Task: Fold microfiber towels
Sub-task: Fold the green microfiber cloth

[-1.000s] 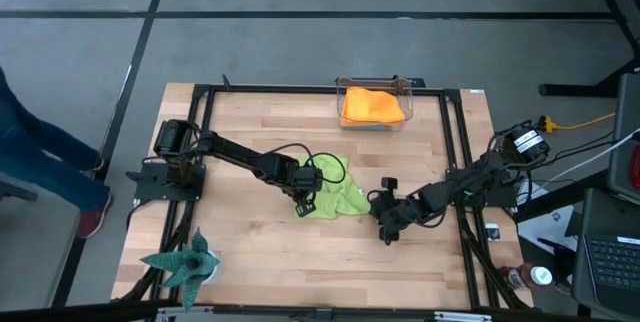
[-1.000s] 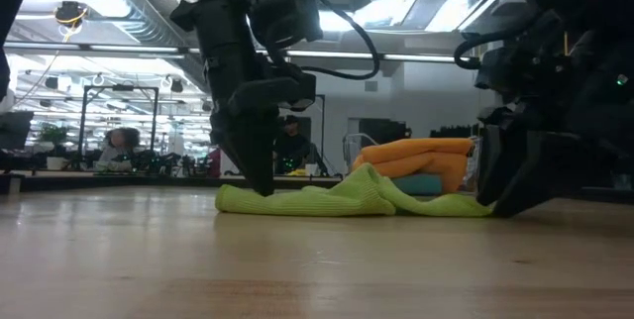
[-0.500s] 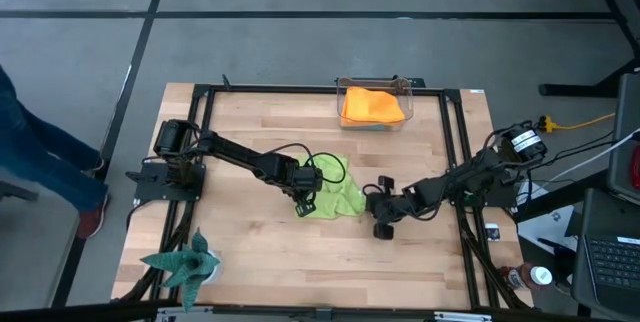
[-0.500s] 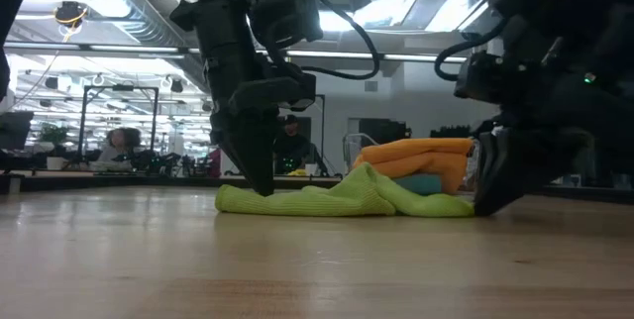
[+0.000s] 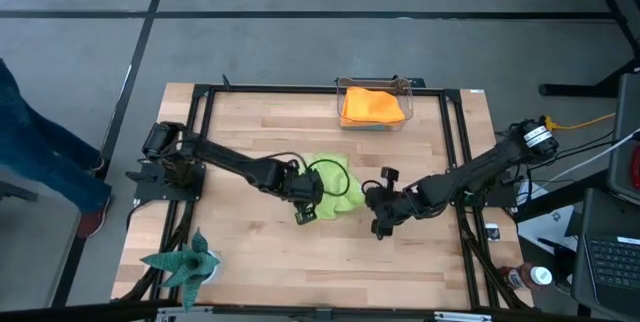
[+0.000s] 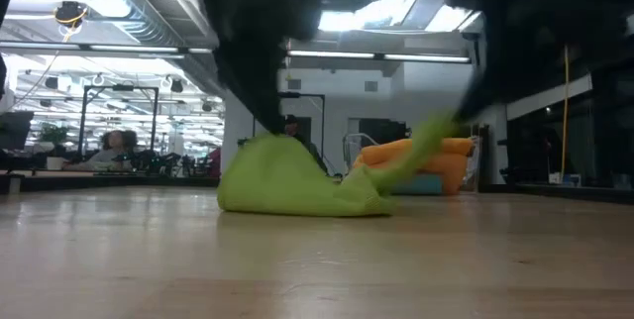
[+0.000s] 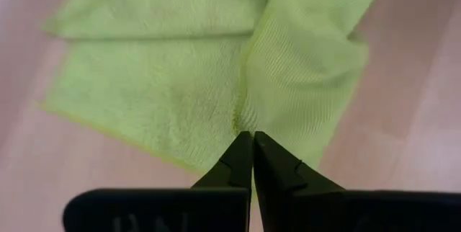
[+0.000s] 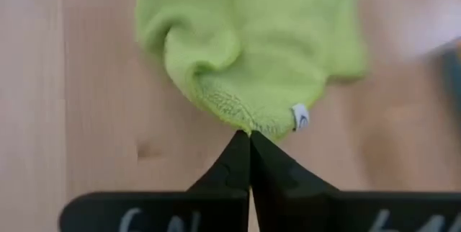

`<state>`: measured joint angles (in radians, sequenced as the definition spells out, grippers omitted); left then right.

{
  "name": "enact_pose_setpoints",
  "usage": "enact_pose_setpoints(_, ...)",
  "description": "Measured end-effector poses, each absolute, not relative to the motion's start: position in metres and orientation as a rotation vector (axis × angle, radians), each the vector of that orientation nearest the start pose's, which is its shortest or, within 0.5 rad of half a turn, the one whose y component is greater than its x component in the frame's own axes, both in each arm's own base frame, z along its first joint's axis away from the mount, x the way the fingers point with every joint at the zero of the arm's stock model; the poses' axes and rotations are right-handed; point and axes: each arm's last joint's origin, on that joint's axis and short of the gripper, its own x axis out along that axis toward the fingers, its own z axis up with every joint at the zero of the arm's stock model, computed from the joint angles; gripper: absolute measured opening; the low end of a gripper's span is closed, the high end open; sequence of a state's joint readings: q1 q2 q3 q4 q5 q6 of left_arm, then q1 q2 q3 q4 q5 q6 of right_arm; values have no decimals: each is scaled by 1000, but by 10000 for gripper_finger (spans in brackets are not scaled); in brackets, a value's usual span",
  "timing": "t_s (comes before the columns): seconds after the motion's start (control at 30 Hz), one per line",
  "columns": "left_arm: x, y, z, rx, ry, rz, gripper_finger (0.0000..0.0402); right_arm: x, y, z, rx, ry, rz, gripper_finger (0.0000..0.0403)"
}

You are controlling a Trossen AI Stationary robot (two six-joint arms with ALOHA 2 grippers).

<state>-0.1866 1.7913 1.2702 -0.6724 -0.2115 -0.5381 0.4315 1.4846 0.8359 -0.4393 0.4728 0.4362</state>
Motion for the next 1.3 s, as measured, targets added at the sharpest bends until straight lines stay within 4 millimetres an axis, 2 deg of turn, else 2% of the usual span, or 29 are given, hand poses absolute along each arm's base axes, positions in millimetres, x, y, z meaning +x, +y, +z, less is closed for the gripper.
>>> enact_pose_setpoints(0.17,342,-86,238,-82,1138,410,0,254,110,227,-236,938,-365,2)
enact_pose_setpoints(0.33,327,-108,286,81,1107,536,0,250,117,272,-367,889,-455,1)
enact_pose_setpoints(0.47,308,-119,326,172,1073,627,0,244,120,307,-439,854,-498,1)
enact_pose_setpoints(0.57,298,-122,349,191,1033,670,0,241,120,330,-449,836,-506,1)
enact_pose_setpoints(0.7,288,-128,372,169,949,631,0,236,119,356,-456,803,-519,0)
enact_pose_setpoints(1.0,273,-153,395,165,853,539,0,227,128,393,-337,796,-358,0)
enact_pose_setpoints(1.17,271,-155,396,184,842,536,0,227,127,393,-319,813,-355,0)
enact_pose_setpoints(1.3,276,-146,396,205,855,555,0,232,117,389,-337,834,-417,0)
